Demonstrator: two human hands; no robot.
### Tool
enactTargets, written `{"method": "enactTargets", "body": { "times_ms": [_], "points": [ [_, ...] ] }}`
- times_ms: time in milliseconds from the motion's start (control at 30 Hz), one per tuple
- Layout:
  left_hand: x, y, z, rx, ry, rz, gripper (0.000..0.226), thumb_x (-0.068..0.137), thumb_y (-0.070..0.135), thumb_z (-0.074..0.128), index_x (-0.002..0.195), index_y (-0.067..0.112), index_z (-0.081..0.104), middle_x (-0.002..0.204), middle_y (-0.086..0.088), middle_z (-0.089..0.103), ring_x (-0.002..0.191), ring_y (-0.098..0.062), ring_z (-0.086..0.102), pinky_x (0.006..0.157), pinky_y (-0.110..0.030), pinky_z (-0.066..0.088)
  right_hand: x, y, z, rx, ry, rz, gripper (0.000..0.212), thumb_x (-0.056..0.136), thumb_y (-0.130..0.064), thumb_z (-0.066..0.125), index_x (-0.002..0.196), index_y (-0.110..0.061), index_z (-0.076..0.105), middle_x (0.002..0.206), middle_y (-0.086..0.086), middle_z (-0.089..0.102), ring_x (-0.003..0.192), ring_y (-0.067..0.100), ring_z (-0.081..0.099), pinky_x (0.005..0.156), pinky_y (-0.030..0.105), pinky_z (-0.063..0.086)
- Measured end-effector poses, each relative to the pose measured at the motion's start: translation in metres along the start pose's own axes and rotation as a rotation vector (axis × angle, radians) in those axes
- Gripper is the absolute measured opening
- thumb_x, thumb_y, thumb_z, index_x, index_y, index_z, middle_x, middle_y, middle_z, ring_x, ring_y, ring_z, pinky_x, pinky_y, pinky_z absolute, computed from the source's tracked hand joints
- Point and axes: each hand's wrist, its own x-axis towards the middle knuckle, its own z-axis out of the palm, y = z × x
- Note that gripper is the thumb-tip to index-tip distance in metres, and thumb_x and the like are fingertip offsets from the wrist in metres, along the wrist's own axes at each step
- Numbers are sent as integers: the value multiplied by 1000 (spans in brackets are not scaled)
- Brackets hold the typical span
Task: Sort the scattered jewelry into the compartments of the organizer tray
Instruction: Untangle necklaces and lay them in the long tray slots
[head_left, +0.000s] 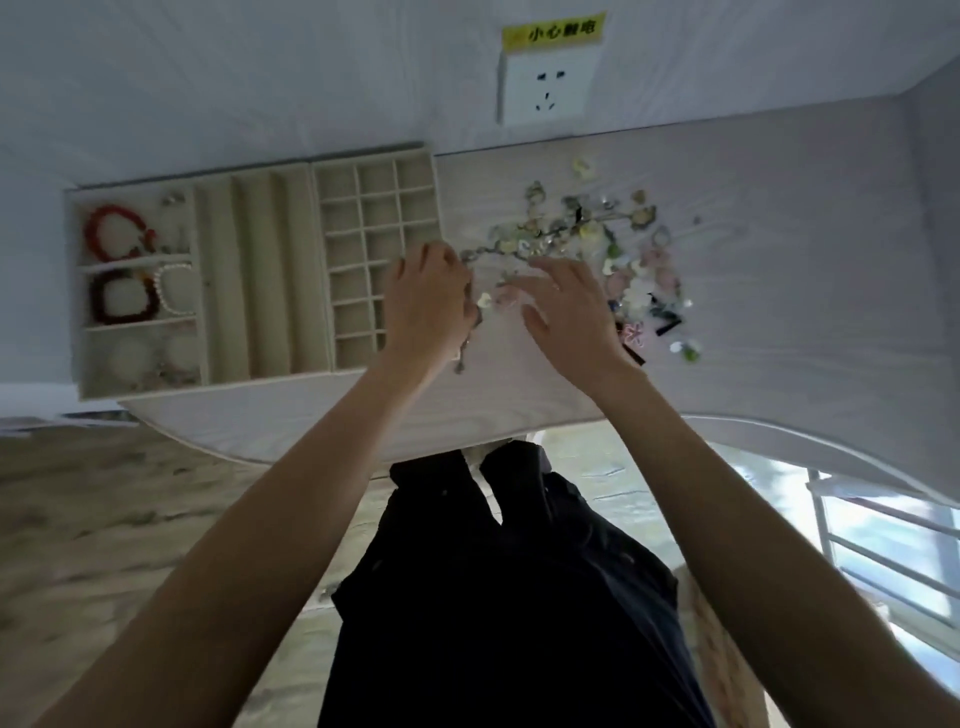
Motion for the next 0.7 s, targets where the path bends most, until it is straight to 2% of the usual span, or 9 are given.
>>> {"method": "enactTargets", "body": {
  "times_ms": [67,133,267,333,400,467,567,667,700],
  "points": [
    [6,4,3,58,-39,-44,30,91,32,53,110,12,64,119,-6,53,114,-29,41,92,-37,31,21,-1,6,-17,-124,-48,25,88,-16,60,111,-17,67,132,10,52,124,34,41,105,44,34],
    [8,9,7,77,-38,-94,34,92,33,48,111,8,62,117,-8,52,112,-30,42,90,-37,29,33,-3,11,2,-206,-81,19,87,-20,61,104,-16,68,130,9,52,124,32,41,105,41,32],
    [8,16,8,48,-38,-139,32,90,25,51,113,5,59,118,-9,52,114,-29,40,90,-36,23,33,3,14,-12,-122,-141,7,79,-8,64,83,-10,69,116,12,60,112,37,49,92,43,41],
    [8,19,9,30,-59,-160,32,91,23,49,117,6,57,121,-9,51,116,-28,39,89,-33,18,33,10,12,-21,-134,-117,10,78,-7,63,84,-10,70,117,11,60,113,35,48,91,40,39],
    [9,21,10,17,-65,-166,34,91,22,49,118,5,56,123,-9,51,118,-28,39,89,-32,17,41,12,9,-13,-64,-157,10,77,-7,63,85,-10,69,109,11,63,106,35,52,87,40,41],
    [9,21,12,5,-34,-175,31,89,22,51,115,5,58,120,-9,53,117,-28,41,88,-31,17,56,6,6,-45,-21,-201,14,81,-9,61,92,-10,69,105,10,63,103,34,52,85,40,43],
    [5,17,16,-31,15,-181,22,89,21,54,104,8,64,112,-6,56,112,-27,45,86,-31,18,86,-8,6,-184,-102,-177,20,89,-13,55,106,-11,66,112,10,57,109,32,45,88,37,36],
    [2,12,22,-65,73,-127,14,84,21,63,89,13,72,103,-5,59,103,-29,50,84,-33,22,99,-15,13,-386,-112,-190,9,80,-6,64,88,-5,67,95,13,59,95,31,50,73,35,36],
    [1,8,24,-112,96,-126,11,82,21,65,85,13,72,100,-5,60,100,-30,52,84,-33,25,100,-15,15,-381,-122,-209,8,81,-7,64,87,-3,66,95,15,59,96,31,50,73,36,37]
  ]
}}
